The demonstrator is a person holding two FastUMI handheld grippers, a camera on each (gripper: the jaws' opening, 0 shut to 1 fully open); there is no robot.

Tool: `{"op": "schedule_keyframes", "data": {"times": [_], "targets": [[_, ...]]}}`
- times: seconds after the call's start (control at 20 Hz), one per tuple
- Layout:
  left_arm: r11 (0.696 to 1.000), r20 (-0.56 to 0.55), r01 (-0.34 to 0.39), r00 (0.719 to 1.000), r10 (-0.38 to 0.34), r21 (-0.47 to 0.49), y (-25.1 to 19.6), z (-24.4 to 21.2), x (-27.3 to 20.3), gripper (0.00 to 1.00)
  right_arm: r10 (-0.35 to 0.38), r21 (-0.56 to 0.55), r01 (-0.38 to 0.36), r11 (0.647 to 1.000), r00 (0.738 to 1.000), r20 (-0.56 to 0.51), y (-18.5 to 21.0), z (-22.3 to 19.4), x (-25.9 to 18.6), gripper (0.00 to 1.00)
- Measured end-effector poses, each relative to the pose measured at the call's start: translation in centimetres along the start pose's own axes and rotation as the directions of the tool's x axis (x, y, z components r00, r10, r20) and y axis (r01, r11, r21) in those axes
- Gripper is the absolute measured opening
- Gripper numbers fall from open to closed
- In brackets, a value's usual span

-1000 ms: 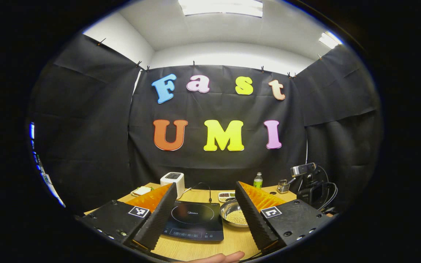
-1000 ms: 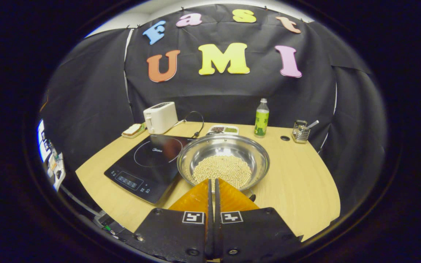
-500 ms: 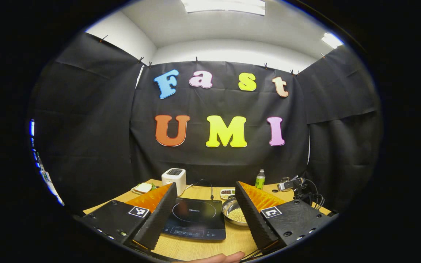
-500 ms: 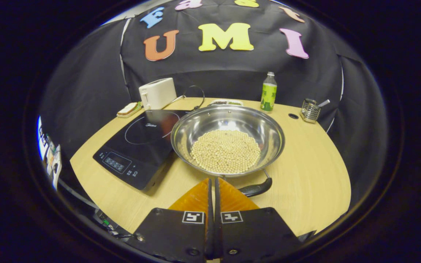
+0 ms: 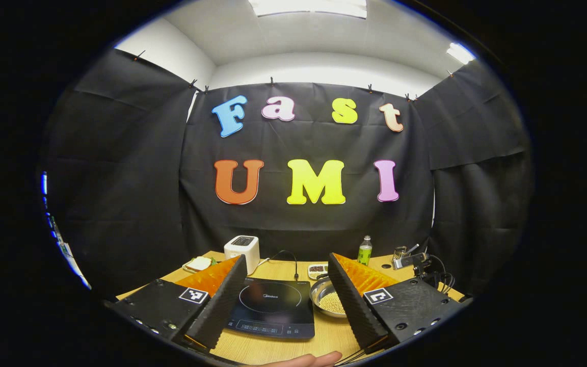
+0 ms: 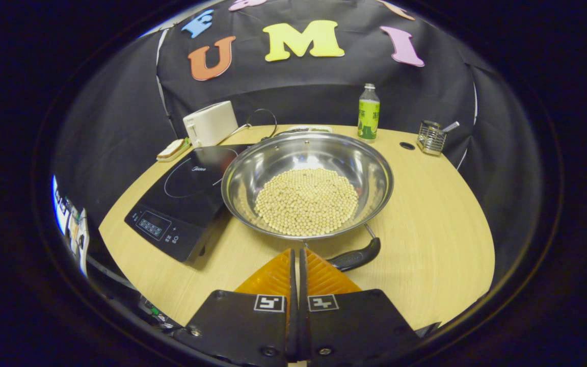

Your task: First push the handle of the pot to place it horizontally, then grasp the pot with both hands and set it on the induction cooktop.

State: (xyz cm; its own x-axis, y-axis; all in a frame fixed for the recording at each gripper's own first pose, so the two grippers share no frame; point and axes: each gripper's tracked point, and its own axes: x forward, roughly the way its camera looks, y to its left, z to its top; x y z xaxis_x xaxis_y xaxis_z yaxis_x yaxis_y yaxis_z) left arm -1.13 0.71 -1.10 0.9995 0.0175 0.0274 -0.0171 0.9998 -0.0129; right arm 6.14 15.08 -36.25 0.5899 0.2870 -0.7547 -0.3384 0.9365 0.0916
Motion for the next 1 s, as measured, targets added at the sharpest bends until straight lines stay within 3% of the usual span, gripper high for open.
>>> {"op": "schedule_keyframes", "data": {"times": [0.05,0.25,0.3,0.45,1.0], "targets": [[1.000,0.006,0.000,1.000,0.000,-0.001,-0.1,0.2,0.3,0.95,0.000,0.007,0.000,1.000,1.000,0.002,-0.6,0.1,0.0,0.01],[1.000,0.019,0.013,1.000,-0.013,-0.002,-0.5,0.6,2.0,0.95,-0.042,0.041,0.041,0.998,0.999,0.032,-3.9,1.0,-0.4,0.07],[1.000,0.021,0.009,1.000,-0.008,-0.005,-0.5,0.6,2.4,0.95,-0.046,0.043,0.044,0.998,0.998,0.032,-4.5,0.9,-0.3,0.01],[0.999,0.001,0.034,0.999,-0.034,-0.026,-1.5,-0.2,3.8,0.95,-0.062,0.052,0.060,0.997,0.998,0.033,-6.3,1.3,-0.1,0.04],[0.999,-0.071,0.040,0.997,-0.039,0.009,-2.6,-2.5,8.5,0.95,-0.116,0.016,0.115,0.993,0.990,0.083,-10.2,2.9,1.0,0.04]]}}
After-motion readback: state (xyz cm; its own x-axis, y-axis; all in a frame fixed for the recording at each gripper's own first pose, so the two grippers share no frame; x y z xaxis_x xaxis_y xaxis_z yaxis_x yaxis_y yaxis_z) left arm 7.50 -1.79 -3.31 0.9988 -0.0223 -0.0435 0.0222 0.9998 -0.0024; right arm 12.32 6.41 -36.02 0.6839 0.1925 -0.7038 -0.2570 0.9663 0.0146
